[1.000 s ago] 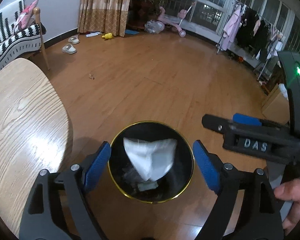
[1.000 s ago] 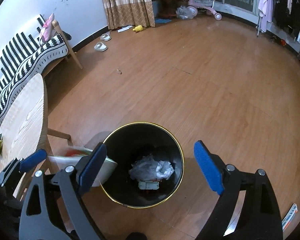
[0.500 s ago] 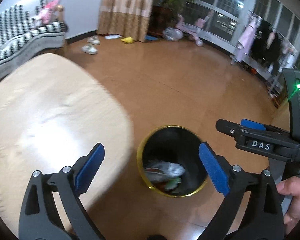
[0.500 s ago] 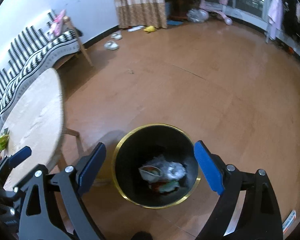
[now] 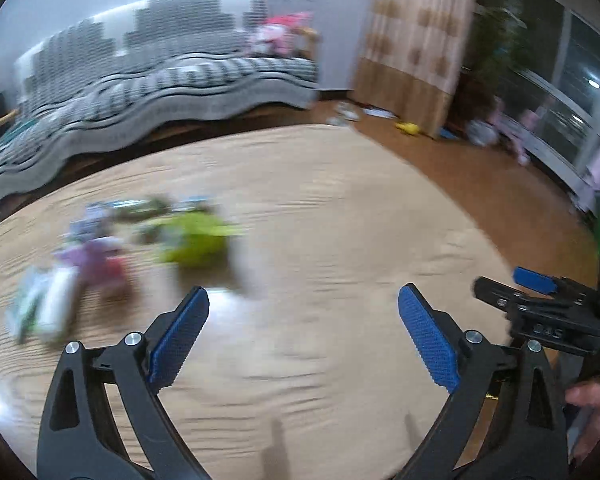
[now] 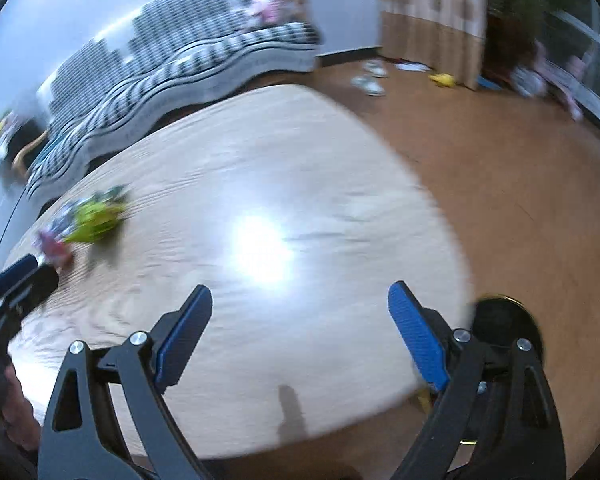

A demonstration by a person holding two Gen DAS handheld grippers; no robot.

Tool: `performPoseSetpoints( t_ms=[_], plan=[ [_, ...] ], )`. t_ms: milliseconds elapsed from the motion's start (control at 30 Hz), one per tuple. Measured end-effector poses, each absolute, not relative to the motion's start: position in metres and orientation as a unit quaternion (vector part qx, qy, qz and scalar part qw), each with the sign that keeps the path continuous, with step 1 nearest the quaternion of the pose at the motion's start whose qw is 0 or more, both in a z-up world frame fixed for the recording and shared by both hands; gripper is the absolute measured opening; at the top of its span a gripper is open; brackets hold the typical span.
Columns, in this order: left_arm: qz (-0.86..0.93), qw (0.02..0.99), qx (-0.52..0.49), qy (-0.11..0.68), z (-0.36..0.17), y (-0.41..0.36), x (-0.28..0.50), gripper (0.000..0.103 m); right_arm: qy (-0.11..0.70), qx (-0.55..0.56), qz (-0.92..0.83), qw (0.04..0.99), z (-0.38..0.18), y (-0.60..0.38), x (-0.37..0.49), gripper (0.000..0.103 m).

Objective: Collect trash
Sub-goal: 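Move both tools back to the table, then grasp the torn white carton with the left gripper while the right gripper grasps the yellow-green chip bag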

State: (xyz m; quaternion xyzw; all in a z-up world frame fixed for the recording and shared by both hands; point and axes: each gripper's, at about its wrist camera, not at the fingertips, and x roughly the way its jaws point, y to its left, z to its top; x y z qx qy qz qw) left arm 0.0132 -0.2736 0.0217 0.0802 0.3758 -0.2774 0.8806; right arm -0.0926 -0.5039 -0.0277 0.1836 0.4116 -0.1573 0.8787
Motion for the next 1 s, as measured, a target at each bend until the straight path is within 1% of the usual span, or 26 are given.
performPoseSetpoints(
  t_ms=[200,367,533,733,867,933,967,1000],
  plan=[
    [-0.169,0.906,0.077,0.380,0.015,-0.168,0.061,0.093,0.421,0.146,-0.091,0.890,-0.019,-0.415,-0.027,0.087],
    [-0.142,0.906,0.050,0.396,0.003,-0.114,0.090,0.093,0.422,0.135,-0.049,0.895,-0.015,-0.359,0.010,0.087],
    [-0.140,0.901,0.047,0.409,-0.013,-0.099,0.114,0.093,0.426,0.119,-0.034,0.896,-0.020,-0.333,0.043,0.087],
    [-0.136,0.895,0.049,0.422,-0.035,-0.102,0.141,0.092,0.440,0.120,-0.038,0.889,-0.036,-0.328,0.076,0.087],
    [-0.140,0.896,0.053,0.419,-0.036,-0.107,0.144,0.089,0.442,0.119,-0.041,0.888,-0.041,-0.326,0.094,0.087],
    [-0.132,0.895,0.074,0.420,-0.042,-0.113,0.147,0.084,0.441,0.120,-0.042,0.888,-0.043,-0.326,0.101,0.088],
    [-0.129,0.893,0.077,0.424,-0.045,-0.113,0.148,0.077,0.441,0.122,-0.044,0.888,-0.045,-0.326,0.103,0.089],
    [-0.128,0.891,0.076,0.430,-0.048,-0.113,0.150,0.068,0.441,0.126,-0.045,0.888,-0.046,-0.327,0.107,0.089]
  ],
)
